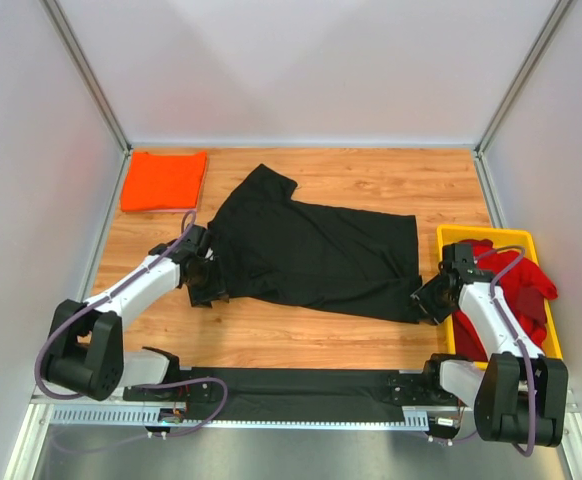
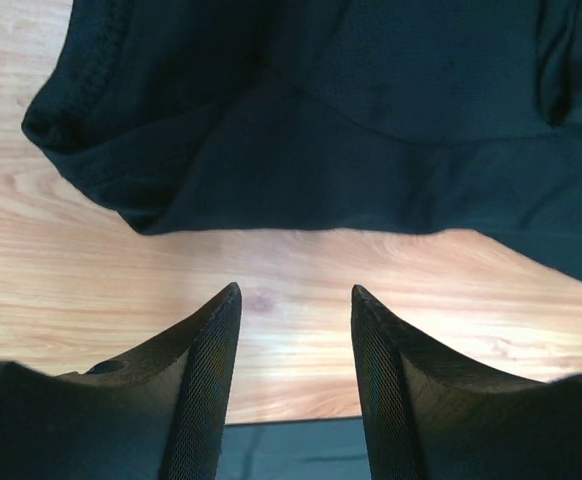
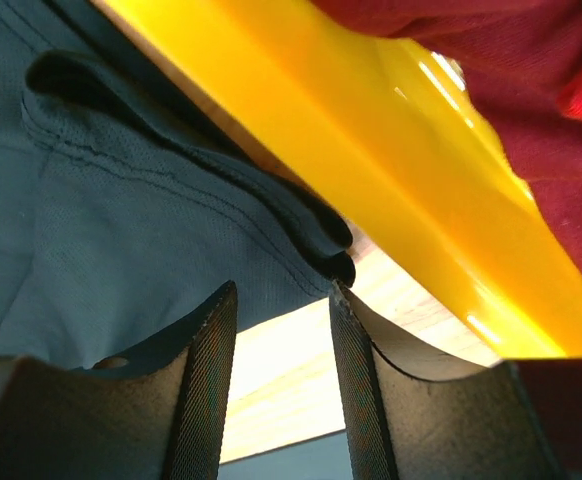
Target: Fold and stack the t-shirts
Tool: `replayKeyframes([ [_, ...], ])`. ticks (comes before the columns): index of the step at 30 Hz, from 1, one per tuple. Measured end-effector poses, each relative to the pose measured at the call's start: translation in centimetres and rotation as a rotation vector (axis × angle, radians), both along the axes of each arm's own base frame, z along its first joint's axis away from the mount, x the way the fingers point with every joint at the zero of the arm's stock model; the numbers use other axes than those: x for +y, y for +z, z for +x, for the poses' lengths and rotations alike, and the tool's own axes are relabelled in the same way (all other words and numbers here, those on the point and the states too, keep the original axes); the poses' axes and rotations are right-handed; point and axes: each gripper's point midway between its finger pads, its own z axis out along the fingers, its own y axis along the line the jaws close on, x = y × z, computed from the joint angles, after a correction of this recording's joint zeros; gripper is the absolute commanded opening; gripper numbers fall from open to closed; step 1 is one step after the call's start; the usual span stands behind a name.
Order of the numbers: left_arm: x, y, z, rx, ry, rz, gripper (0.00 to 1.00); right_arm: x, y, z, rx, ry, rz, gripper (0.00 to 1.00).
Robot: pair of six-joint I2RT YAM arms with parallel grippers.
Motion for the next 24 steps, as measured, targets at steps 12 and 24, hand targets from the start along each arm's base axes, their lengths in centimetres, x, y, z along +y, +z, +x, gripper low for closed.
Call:
replayKeyframes([
  [12, 1.4, -2.1, 1.3, 0.007, 0.036, 0.104, 0.54, -0.8, -1.7, 0.8, -0.02, -0.021, -0.045, 0.38],
  [24, 3.0, -2.2, 4.0, 0.006, 0.063, 0.242, 0.0, -1.7, -2.0, 1.6, -0.026, 0.003, -0.099, 0.0],
])
